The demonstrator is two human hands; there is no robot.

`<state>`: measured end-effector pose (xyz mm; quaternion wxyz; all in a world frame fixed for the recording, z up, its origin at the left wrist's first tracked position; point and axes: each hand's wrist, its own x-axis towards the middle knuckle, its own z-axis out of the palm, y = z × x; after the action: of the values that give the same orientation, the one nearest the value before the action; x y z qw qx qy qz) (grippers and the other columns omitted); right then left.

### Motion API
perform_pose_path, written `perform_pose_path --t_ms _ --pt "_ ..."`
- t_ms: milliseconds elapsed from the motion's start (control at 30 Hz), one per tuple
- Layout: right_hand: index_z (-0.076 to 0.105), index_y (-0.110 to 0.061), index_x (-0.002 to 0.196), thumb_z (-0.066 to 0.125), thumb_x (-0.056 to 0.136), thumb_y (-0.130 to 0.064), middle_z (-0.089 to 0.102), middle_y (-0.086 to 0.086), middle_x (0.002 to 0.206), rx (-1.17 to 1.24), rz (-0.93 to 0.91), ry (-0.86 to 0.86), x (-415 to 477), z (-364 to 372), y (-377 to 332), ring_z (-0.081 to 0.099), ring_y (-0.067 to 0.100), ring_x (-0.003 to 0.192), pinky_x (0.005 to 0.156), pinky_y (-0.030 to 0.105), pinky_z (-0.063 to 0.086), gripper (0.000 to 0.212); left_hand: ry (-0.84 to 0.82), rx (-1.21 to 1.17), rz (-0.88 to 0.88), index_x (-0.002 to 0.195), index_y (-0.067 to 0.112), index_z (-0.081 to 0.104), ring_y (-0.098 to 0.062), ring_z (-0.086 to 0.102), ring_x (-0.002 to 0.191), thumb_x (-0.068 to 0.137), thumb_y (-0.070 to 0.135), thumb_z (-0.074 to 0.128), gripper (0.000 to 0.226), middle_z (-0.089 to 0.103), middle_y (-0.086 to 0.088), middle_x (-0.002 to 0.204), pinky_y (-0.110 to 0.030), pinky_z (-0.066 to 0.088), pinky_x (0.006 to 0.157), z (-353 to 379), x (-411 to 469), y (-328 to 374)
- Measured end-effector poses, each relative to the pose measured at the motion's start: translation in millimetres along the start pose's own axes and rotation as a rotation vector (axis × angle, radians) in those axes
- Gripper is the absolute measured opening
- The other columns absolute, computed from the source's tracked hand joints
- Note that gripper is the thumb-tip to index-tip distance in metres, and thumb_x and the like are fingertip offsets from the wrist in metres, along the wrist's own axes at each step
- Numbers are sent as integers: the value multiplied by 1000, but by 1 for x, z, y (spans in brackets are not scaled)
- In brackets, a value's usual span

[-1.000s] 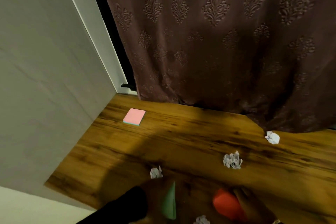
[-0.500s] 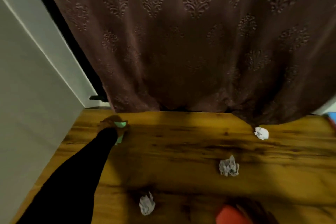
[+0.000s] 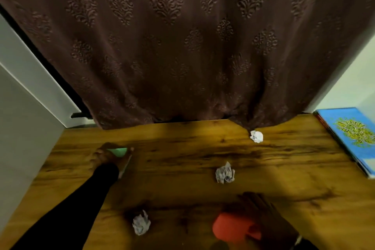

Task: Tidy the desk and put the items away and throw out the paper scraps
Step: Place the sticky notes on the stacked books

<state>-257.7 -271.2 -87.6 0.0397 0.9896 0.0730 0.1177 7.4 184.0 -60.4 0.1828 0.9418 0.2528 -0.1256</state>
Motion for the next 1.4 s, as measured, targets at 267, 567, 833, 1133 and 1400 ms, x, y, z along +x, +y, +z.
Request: perform_pose_path --t_ms 267,567,833,1133,1400 --pt "3 -32 153 60 58 -65 58 3 132 360 -7 -372 11 -21 -22 60 31 118 89 46 55 115 -2 -109 -34 149 17 29 -42 48 127 41 76 77 132 40 -22 145 -50 46 101 52 42 -22" --pt "59 -33 116 56 80 -63 51 -5 127 665 74 -76 14 -41 20 53 14 113 93 27 47 47 -489 -514 237 83 28 53 -21 59 83 81 27 80 27 66 -8 101 -27 53 78 12 -163 130" --pt "64 -40 102 54 90 -54 73 -10 90 1255 667 42 24 -54 104 69 8 79 71 35 56 21 -661 -297 777 111 35 64 -12 57 107 91 32 66 20 60 12 107 -28 45 101 119 -309 292" --pt "65 -22 111 56 73 -54 70 8 107 1171 1229 108 23 -6 291 69 30 91 79 53 57 51 -787 -215 687 139 12 47 -31 50 130 62 48 71 89 50 -9 141 -41 38 113 280 -370 478" --pt "64 -2 119 59 80 -2 64 19 124 765 1372 140 27 -13 405 58 34 117 99 36 44 39 -841 -265 691 131 17 53 -34 53 126 63 40 68 74 54 -12 136 -44 43 109 355 -417 565"
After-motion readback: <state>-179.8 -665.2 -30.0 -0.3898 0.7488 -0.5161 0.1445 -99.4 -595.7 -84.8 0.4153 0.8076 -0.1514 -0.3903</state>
